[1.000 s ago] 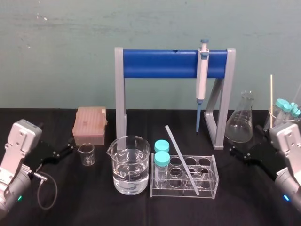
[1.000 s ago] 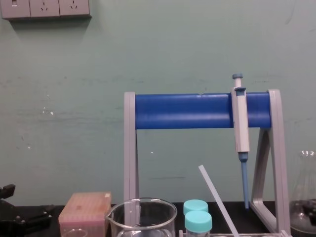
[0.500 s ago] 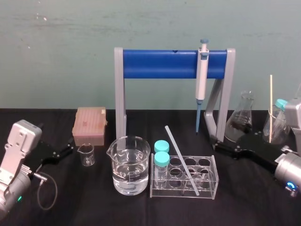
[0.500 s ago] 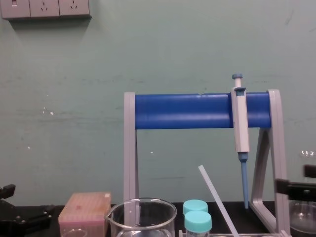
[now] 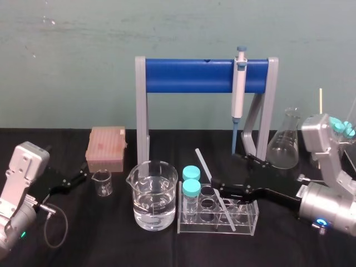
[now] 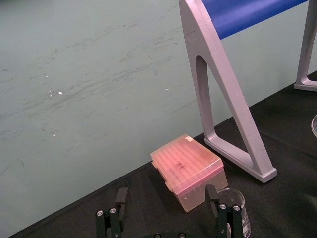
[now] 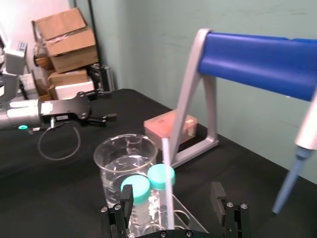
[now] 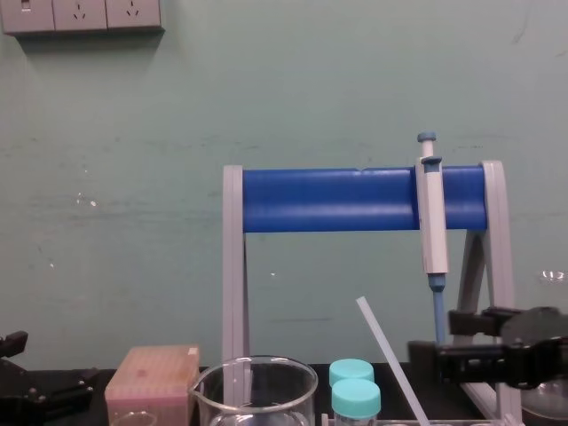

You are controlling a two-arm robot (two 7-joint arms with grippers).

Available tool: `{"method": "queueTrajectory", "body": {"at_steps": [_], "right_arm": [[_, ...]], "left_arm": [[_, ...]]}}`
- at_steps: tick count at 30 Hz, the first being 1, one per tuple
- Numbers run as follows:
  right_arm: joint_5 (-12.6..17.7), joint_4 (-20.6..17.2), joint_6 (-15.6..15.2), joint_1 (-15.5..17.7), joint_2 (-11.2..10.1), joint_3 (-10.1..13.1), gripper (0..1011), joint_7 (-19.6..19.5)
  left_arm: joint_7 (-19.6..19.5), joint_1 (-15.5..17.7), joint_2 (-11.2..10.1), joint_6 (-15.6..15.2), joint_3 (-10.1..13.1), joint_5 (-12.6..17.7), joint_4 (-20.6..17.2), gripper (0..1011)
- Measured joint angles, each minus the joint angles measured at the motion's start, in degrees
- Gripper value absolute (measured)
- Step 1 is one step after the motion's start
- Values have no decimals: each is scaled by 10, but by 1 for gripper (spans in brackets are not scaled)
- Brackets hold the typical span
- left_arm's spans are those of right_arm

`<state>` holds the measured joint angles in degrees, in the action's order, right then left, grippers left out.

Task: Pick up the stirring rod with one hand, then place it down.

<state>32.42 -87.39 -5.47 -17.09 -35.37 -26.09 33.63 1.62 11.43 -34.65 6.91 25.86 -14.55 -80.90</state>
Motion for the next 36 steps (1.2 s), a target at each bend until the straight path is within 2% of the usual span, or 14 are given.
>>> {"method": "queueTrajectory", "body": {"at_steps": [5,10,21,27,36], "right_arm": [[-7,14,-6,-18,12,-13,1003,6],[-17,48,-10,-50,35,-32,1003,14],[-28,100,-11,-90,64,-54,1003,29],[-32,113,-11,-98,71,-61,1003,32],[-32,112,-11,-97,70,-60,1000,32]], "left_arm": [[0,0,0,0,0,0,0,1000],[0,0,0,0,0,0,0,1000],[0,0,0,0,0,0,0,1000],[0,0,0,0,0,0,0,1000],[0,0,0,0,0,0,0,1000]]}}
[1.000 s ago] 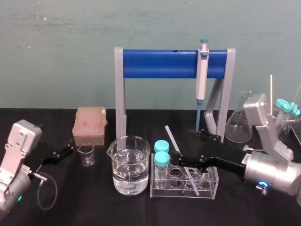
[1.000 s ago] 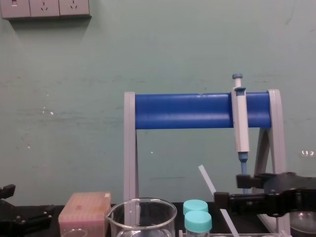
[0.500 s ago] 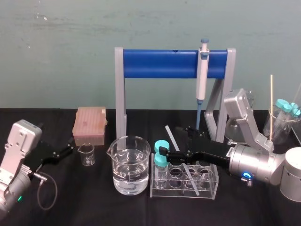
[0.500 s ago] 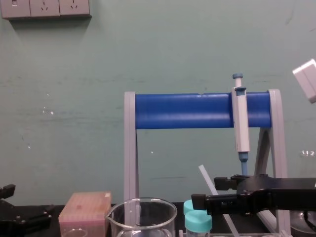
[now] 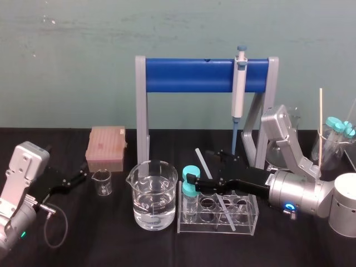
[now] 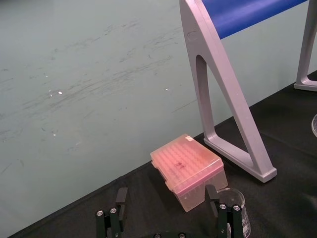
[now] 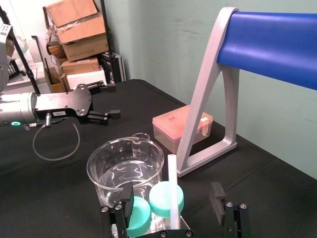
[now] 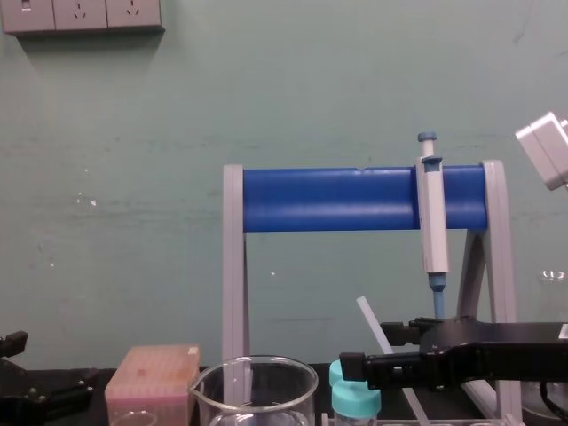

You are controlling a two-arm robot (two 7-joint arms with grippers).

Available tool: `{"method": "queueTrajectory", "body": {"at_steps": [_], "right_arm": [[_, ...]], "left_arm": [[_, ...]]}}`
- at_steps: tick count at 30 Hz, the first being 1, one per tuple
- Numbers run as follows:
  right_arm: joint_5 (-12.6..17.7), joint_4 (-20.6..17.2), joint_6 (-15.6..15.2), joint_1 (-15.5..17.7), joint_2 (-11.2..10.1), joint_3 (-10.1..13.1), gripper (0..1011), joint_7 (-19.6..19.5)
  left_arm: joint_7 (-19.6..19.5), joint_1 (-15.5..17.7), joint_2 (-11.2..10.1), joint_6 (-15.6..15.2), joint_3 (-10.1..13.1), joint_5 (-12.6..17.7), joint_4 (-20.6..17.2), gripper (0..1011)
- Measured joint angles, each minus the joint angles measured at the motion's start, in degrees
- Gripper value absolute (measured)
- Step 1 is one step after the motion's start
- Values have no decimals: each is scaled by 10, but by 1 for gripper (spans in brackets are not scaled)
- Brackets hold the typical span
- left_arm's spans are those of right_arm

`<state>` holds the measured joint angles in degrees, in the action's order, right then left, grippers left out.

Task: Pick up the stirring rod with one hand, then place it down.

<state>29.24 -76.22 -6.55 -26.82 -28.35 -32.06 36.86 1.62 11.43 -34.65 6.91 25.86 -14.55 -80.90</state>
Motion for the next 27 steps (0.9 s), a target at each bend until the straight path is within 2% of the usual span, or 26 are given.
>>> {"method": "queueTrajectory", "body": {"at_steps": [7,8,14,15,17,18,27], "right_arm": [[1,-1,0,1,0,1,863,0],[1,-1,0,1,0,1,812,0],[2,-2,0,1,-1,1,656,0],[2,-2,0,1,-1,1,595,0],[2,-2,0,1,-1,1,554,0],[2,-2,0,1,-1,1,490,0],[2,-3,0,2,-1,2,228,0]], "left_arm": [[0,0,0,0,0,0,0,1000],[0,0,0,0,0,0,0,1000],[0,0,0,0,0,0,0,1000],[0,0,0,0,0,0,0,1000],[0,0,0,0,0,0,0,1000],[0,0,0,0,0,0,0,1000],[0,0,0,0,0,0,0,1000]]}}
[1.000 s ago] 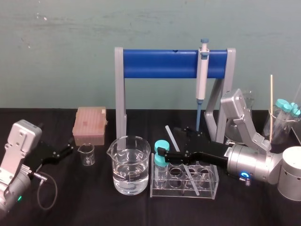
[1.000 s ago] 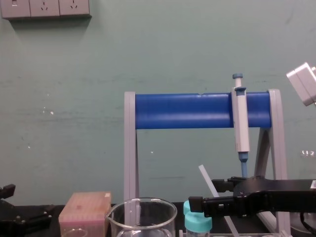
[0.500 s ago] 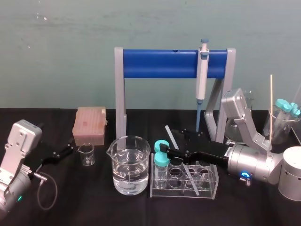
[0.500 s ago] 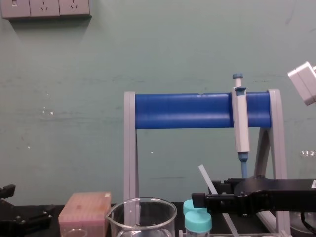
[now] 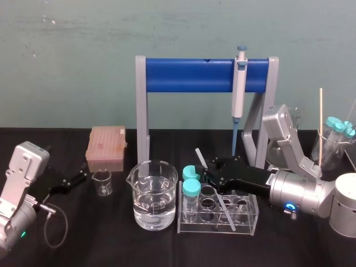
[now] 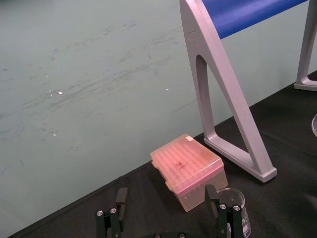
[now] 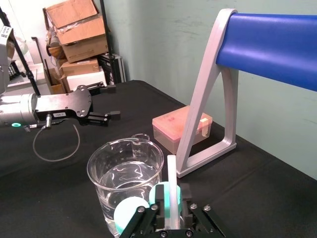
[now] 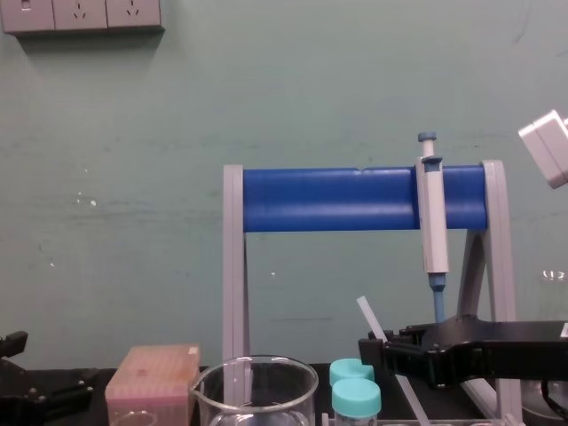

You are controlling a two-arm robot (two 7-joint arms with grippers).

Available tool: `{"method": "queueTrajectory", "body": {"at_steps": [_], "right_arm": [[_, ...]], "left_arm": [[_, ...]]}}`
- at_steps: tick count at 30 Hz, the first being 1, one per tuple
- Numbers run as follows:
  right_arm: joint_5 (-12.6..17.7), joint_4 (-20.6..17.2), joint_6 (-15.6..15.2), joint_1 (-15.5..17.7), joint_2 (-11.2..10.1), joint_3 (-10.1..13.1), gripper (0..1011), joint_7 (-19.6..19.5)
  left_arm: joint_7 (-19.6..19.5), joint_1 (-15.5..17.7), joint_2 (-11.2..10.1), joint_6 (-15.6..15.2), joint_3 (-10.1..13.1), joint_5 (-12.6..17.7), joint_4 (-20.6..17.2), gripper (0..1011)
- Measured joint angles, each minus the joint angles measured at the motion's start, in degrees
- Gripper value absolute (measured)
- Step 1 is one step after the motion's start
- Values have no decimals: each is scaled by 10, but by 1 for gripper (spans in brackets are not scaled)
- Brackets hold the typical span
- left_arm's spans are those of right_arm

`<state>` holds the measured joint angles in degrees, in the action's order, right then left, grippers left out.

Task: Pick up the stirring rod with one hand, then place it down.

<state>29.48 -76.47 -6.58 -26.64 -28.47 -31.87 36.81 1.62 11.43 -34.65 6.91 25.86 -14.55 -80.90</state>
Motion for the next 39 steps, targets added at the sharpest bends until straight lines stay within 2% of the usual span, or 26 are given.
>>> {"method": "queueTrajectory", "body": {"at_steps": [4,6,12,16,19,25,32,39], "right_arm": [[0,0,0,0,0,0,98,0],[0,0,0,0,0,0,72,0],[0,0,1,0,0,0,72,0],[6,-4,24,11,2,11,72,-5],[11,-10,60,26,6,25,72,-12],[27,-23,113,54,9,53,72,-14],[48,-39,149,83,8,76,72,1],[54,-57,179,97,7,95,72,3]], "left_arm": [[0,0,0,0,0,0,0,1000],[0,0,0,0,0,0,0,1000],[0,0,0,0,0,0,0,1000],[0,0,0,0,0,0,0,1000],[0,0,0,0,0,0,0,1000],[0,0,0,0,0,0,0,1000],[0,0,0,0,0,0,0,1000],[0,0,0,0,0,0,0,1000]]}}
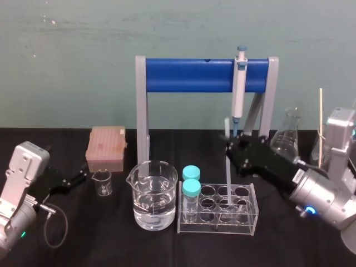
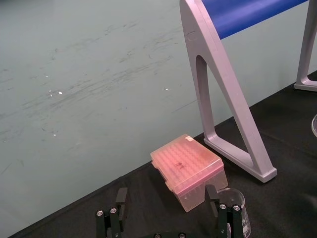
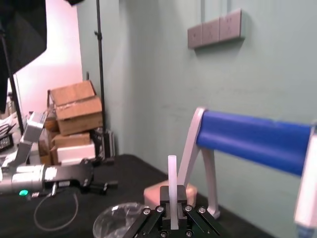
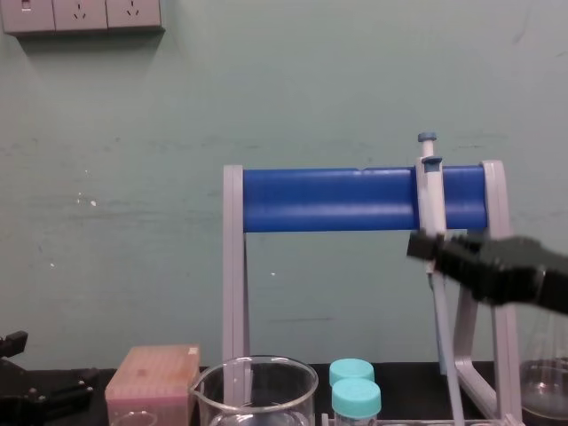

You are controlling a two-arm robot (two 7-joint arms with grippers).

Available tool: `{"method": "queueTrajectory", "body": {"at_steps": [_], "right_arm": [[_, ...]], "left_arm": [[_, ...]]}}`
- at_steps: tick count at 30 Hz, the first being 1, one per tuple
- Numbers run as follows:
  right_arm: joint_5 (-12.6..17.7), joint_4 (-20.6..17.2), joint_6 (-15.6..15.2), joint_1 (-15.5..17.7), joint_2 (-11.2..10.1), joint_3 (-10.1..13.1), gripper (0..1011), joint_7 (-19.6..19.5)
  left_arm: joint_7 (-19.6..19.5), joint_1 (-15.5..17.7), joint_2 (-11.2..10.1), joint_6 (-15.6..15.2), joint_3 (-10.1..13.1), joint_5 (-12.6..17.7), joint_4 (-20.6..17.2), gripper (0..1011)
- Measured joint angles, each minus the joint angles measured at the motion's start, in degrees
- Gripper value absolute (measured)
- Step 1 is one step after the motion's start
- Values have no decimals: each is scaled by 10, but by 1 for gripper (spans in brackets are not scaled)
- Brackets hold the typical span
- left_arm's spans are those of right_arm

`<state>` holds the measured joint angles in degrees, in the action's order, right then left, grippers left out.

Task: Pick up the stirring rod with one hand, then place it down.

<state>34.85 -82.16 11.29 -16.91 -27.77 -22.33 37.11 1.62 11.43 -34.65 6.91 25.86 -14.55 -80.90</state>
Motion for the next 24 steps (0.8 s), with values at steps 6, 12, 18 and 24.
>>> {"method": "queueTrajectory", "body": {"at_steps": [6,12,18,24], "right_arm": [[9,-14,11,-14,4,24,72,-2],[23,-37,9,-35,5,51,72,-14],[23,-46,4,-40,2,58,72,-22],[18,-48,1,-41,-1,61,72,-24]], "left_arm": [[0,0,0,0,0,0,0,1000],[0,0,0,0,0,0,0,1000],[0,0,0,0,0,0,0,1000],[0,0,0,0,0,0,0,1000]]}}
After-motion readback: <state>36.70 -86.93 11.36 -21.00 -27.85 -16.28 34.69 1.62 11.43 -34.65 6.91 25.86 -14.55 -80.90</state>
